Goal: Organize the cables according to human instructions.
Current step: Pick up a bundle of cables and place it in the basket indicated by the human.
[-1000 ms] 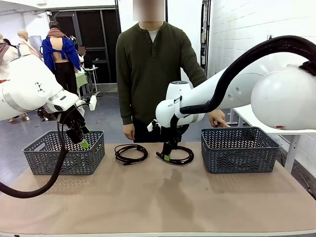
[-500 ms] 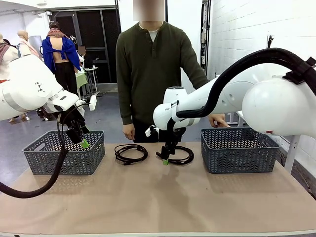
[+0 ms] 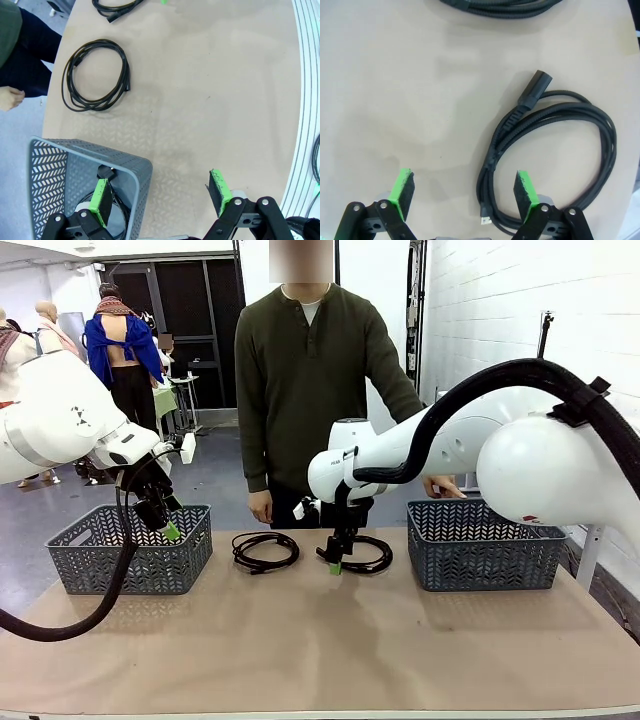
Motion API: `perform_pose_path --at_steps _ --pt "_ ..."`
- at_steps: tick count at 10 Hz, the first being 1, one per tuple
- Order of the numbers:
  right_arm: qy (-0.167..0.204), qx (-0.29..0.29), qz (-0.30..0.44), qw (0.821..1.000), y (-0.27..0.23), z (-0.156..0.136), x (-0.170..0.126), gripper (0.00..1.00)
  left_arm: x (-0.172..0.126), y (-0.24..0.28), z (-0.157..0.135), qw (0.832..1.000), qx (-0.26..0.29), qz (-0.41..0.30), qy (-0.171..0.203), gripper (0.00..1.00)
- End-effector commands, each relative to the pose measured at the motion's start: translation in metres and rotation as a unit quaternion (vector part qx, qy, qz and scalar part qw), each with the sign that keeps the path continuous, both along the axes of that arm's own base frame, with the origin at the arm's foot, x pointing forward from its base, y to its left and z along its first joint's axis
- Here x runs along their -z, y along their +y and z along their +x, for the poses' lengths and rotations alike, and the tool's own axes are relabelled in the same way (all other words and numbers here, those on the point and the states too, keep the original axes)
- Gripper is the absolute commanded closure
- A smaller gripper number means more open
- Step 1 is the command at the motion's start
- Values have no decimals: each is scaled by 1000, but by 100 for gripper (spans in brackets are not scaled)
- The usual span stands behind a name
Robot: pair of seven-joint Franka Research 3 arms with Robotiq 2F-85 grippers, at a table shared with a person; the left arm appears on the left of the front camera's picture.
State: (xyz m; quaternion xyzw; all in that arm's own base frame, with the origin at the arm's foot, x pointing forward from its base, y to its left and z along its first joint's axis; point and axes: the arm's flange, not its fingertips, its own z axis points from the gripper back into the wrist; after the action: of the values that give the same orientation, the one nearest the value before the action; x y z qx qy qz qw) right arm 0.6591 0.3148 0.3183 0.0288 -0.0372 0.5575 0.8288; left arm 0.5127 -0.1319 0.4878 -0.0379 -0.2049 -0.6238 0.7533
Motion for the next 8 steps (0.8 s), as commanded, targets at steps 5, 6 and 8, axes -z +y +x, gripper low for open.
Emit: perform_pose_path --at_steps 5,6,8 --pt "10 -12 -8 1000 7 20 7 0 -3 0 0 1000 0 -2 3 0" --pt "9 -13 -8 1000 8 22 7 0 -3 0 0 1000 0 -2 3 0" --pt "12 -13 -7 1000 9 25 8 6 -3 0 0 1000 0 -2 3 0"
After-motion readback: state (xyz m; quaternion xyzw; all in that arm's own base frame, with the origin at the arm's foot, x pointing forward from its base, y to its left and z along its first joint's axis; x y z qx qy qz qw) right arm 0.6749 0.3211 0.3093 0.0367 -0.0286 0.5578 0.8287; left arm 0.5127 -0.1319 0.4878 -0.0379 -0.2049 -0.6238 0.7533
